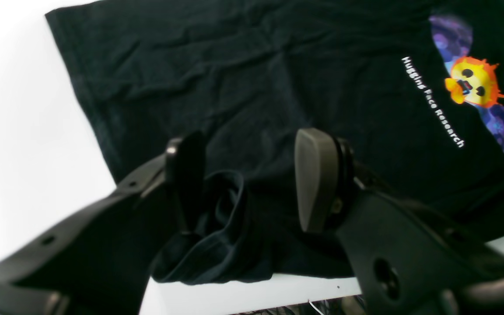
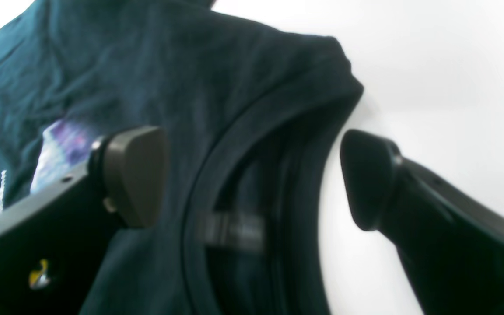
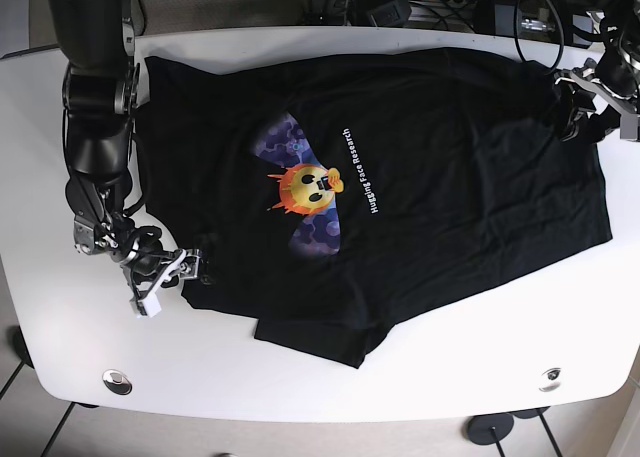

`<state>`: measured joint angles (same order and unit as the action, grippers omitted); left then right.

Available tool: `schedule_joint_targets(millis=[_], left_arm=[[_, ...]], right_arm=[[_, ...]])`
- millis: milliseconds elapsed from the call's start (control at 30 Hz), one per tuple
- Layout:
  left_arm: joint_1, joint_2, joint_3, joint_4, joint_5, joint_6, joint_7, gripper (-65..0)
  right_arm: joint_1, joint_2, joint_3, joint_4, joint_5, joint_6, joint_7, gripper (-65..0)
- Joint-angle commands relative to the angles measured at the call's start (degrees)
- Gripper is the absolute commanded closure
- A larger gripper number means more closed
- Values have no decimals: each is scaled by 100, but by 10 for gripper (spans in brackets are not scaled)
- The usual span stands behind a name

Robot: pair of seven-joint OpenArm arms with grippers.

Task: Fold the T-shirt properly
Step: 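Release the shirt and grasp its side edge with the right gripper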

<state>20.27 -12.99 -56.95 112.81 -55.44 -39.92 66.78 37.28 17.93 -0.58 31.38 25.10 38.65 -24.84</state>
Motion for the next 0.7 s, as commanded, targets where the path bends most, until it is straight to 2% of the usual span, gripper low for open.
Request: schedule_joint_targets(millis=[33,100,167,200,267,400,600,633,700], left_arm=[[26,-94,-33,72,-140,-8,-107,-312],[26,-94,-33,72,-140,-8,-98,-312],[26,-94,-33,72,-140,-8,-98,-312],[17,-94,-33,72,-140,-8,-98,-312],[-1,-94,-33,72,-140,-8,-98,-312],[-1,-112,-24,72,-96,-8,-98,-312],[-18,-103,11,72,590,-8,-98,-312],[-18,-103,3,72,643,-8,-98,-312],[-18,-103,-15,72,713,-8,-116,-312]], right_arm=[[488,75,-184,-452,105,60,590,-575],[637,75,-430,-803,105,34,985,-575],[664,75,-571,-1006,105,-257,1284,-575],[628,66,-606,-1032,105,-503,1460,-575],[505,66,-615,-1050,105,-687,1565,-575],[242,22,-615,-1014,105,-723,1565,-575],[4,-312,-615,-997,105,-705,1548,-564],[-5,-347,-606,-918,114,-705,1548,-531],[-57,-382,-597,-716,114,-723,1539,-407]])
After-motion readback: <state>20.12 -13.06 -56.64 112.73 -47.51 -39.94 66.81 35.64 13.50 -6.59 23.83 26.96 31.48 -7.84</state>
